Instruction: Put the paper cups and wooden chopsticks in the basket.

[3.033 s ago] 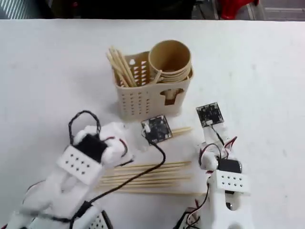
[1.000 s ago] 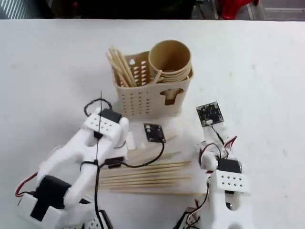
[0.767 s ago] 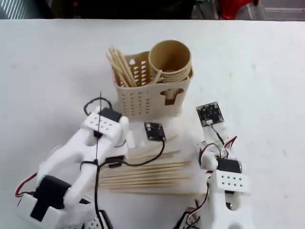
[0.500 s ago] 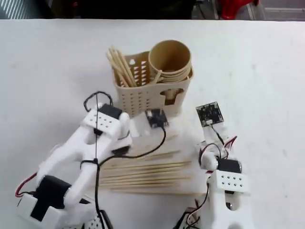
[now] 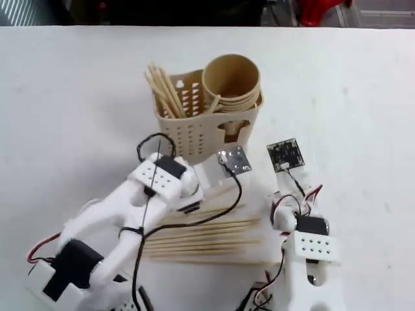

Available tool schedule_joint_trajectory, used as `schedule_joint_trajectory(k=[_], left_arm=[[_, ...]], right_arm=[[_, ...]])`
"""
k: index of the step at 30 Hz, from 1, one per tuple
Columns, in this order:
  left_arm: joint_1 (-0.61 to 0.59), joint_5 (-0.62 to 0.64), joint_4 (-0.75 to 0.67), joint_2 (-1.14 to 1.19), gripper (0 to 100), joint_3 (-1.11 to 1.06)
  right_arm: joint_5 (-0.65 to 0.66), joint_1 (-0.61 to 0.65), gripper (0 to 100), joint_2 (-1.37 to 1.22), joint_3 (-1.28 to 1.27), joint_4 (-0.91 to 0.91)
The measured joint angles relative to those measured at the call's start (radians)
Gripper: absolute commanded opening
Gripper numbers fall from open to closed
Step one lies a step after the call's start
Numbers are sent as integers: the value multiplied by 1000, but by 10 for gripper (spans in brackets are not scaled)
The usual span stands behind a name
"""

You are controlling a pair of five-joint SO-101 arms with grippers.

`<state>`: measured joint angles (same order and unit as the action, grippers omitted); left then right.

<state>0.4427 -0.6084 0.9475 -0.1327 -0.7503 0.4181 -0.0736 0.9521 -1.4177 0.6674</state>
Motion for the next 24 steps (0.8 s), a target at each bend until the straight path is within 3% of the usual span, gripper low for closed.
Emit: schedule_joint_trajectory(k=[4,9,16,24], left_arm=[[-3,0,-9,71,156,8],[-8,2,6,149,18,64],[-6,2,31,130,22,63],[-8,2,213,-140,22,72]], right_arm=[[0,0,18,0,0,0],[0,0,18,0,0,0],[0,0,18,0,0,0],[0,2,18,0,0,0]])
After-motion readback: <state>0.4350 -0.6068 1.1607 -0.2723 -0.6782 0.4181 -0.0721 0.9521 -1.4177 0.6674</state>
